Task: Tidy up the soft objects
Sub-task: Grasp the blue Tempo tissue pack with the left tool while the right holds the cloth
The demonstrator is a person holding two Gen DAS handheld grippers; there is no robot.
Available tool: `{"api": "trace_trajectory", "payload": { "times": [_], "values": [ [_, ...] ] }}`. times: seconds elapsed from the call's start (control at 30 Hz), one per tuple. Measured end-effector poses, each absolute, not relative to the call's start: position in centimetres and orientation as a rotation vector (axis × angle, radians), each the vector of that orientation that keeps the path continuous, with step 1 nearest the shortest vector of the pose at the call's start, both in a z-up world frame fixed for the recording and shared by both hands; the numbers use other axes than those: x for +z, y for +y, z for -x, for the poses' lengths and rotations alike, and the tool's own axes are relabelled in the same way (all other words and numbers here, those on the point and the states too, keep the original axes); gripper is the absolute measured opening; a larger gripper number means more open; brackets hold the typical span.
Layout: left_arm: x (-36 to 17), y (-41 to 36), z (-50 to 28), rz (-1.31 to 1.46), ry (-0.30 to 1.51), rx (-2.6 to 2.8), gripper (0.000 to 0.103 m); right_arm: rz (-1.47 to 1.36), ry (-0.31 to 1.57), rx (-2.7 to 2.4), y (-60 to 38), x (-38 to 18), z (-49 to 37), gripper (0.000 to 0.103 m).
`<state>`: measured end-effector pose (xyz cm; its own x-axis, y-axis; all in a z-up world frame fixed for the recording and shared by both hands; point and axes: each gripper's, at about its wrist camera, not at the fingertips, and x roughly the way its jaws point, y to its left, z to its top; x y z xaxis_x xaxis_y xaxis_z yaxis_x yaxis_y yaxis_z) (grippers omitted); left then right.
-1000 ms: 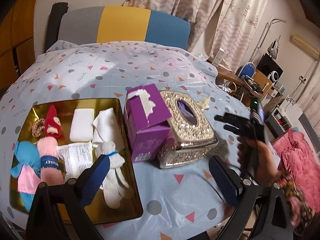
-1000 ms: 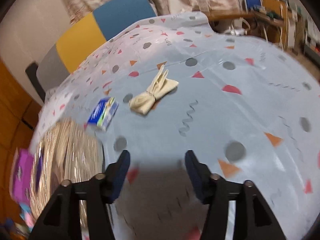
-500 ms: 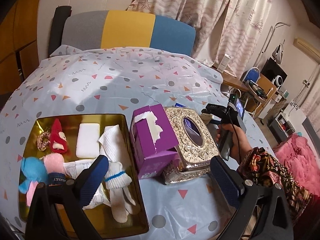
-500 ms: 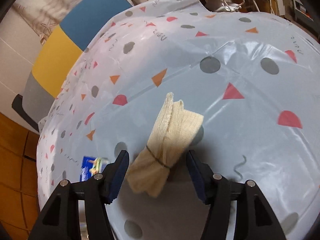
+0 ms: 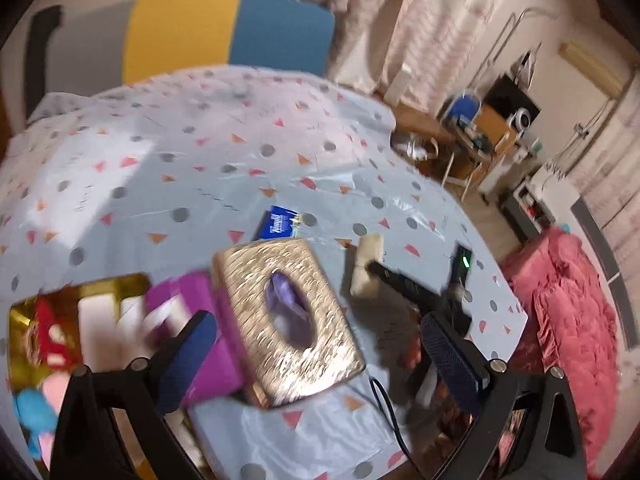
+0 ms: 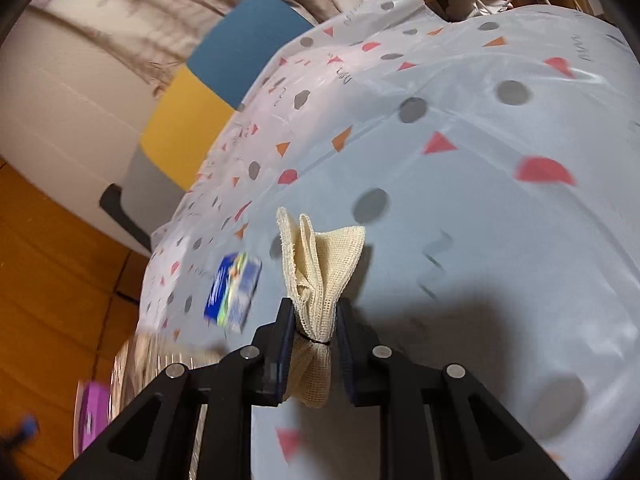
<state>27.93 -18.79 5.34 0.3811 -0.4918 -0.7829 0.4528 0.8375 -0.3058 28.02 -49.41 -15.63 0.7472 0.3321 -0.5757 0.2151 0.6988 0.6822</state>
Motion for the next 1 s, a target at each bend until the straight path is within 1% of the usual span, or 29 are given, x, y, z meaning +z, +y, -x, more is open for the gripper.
{"api": "trace_trajectory", "payload": {
  "times": [0.13,0.23,0.27,0.33,0.43,0.57,0.87,0.97,1.0],
  "values": [
    [4.9,-24.6,-32.9,-0.101,1.067,-0.565,0.103,-0.875,0.710,0.067,-50.8,-17.5,-25.0,0.019],
    [3.4,-28.2,-36.3,-0.199,1.128,-0.573,0.103,-0.884,0.638,0.055,-51.5,-17.0,-24.2,0.019],
    [2.6,-29.0,-37.6,-0.216,1.148,-0.549,0.103,-0.875,0.636,0.044,-51.4,-17.1,-24.2,0.019],
    [0.0,-30.7,-40.6,-0.261,1.256,-0.512,0.103,-0.875,0.657,0.038,-51.3,-17.5,-24.3,0.018],
    [-3.1,-31.7,-43.9,-0.234,1.372,-0.450,0.103,-0.870,0.653,0.036,-51.2,-17.5,-24.5,0.018],
    [-7.1,-32.4,-47.0,-0.231,1.471,-0.332,0.103,-0.881,0.638,0.043,-51.4,-17.7,-24.2,0.017],
    [-10.8,-36.4,-48.5,-0.432,1.513,-0.314,0.103,-0.903,0.607,0.058,-51.6,-18.1,-23.7,0.016],
    [-11.8,-37.1,-48.6,-0.513,1.482,-0.281,0.103,-0.909,0.601,0.061,-51.7,-18.1,-23.6,0.016],
    [-12.4,-37.2,-48.6,-0.533,1.489,-0.277,0.101,-0.910,0.599,0.062,-51.7,-18.1,-23.6,0.016]
  ]
}}
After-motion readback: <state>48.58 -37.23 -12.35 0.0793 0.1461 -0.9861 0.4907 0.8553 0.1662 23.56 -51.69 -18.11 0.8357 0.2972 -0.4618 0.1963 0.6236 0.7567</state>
